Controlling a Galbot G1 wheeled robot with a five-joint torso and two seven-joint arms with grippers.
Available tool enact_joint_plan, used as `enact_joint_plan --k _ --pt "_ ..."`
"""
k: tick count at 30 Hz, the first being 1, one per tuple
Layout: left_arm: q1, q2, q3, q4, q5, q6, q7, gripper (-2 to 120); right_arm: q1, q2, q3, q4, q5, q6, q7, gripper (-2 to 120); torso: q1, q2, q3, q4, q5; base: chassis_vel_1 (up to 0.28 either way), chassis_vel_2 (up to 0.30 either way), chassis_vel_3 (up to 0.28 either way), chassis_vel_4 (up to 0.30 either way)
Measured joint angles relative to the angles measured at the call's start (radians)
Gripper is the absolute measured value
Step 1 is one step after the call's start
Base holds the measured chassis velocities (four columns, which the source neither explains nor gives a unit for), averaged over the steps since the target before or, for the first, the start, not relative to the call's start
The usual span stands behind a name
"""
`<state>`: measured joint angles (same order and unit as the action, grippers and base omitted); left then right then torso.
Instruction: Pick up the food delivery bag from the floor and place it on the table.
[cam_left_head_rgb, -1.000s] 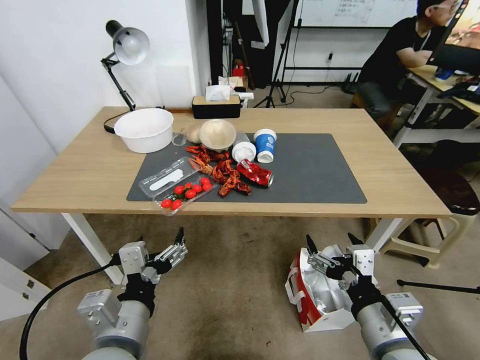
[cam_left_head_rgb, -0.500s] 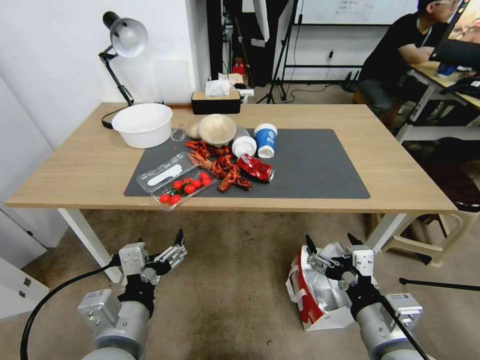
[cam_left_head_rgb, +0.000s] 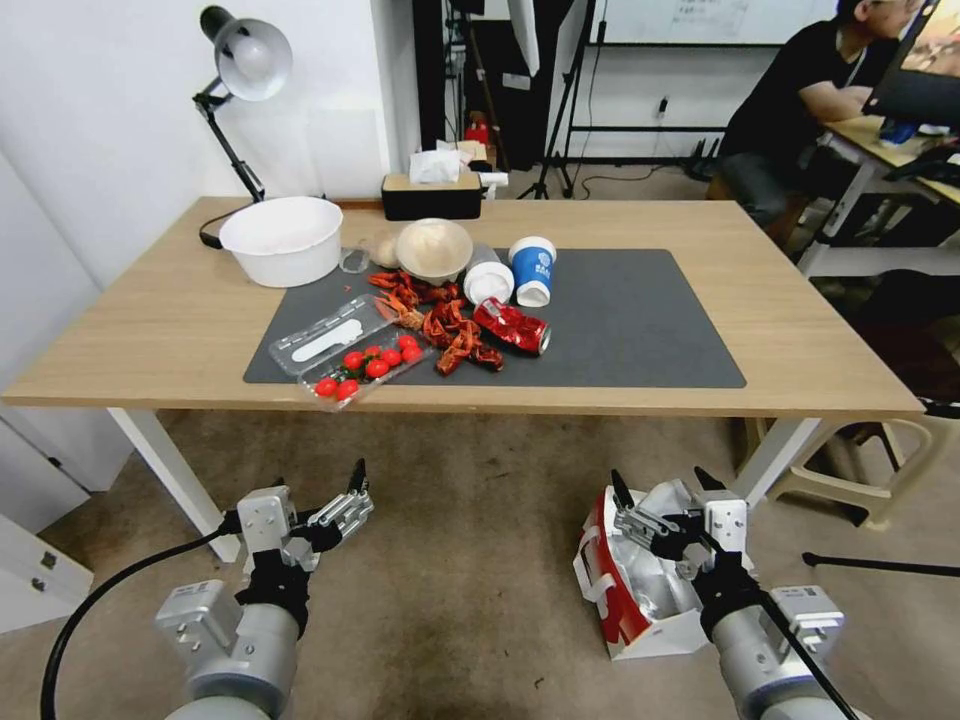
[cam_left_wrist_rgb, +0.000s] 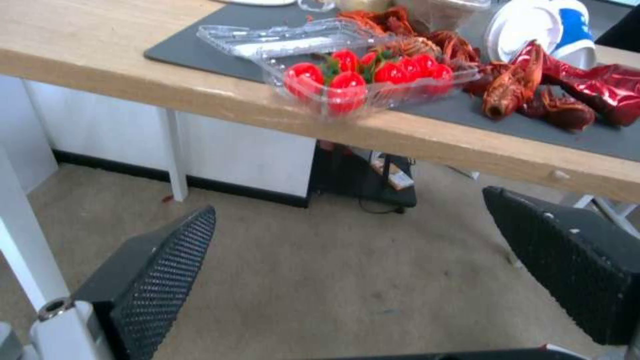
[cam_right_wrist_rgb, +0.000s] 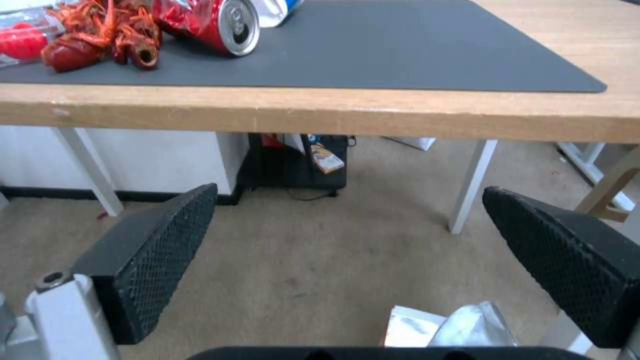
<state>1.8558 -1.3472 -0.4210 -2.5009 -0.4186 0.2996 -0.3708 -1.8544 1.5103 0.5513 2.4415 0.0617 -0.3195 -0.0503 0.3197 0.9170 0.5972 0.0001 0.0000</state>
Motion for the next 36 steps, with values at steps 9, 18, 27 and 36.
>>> enact_joint_plan --k 9,18,27,36 --pt "-0.003 0.003 -0.002 0.0 -0.001 -0.002 0.001 100 0.0 0.002 0.0 -0.002 0.0 0.0 0.003 100 -0.017 -0.041 -0.024 -0.0001 0.0 0.0 0.0 0.0 0.0" --pt "-0.008 0.008 -0.002 0.002 -0.004 -0.002 0.002 100 -0.001 0.004 -0.001 -0.004 -0.004 0.0 0.002 100 -0.038 -0.088 -0.05 0.0 0.0 0.0 0.0 0.0 0.0" --pt "-0.011 0.014 -0.003 0.002 -0.011 -0.001 0.002 100 -0.001 0.01 -0.002 -0.007 -0.011 -0.001 0.002 100 -0.053 -0.125 -0.072 0.0 0.0 0.0 0.0 0.0 0.0" --pt "-0.007 0.008 0.003 0.002 -0.011 -0.002 0.002 100 -0.004 0.018 -0.009 -0.01 -0.025 0.003 0.001 100 -0.069 -0.163 -0.094 0.0 0.0 0.0 0.0 0.0 0.0"
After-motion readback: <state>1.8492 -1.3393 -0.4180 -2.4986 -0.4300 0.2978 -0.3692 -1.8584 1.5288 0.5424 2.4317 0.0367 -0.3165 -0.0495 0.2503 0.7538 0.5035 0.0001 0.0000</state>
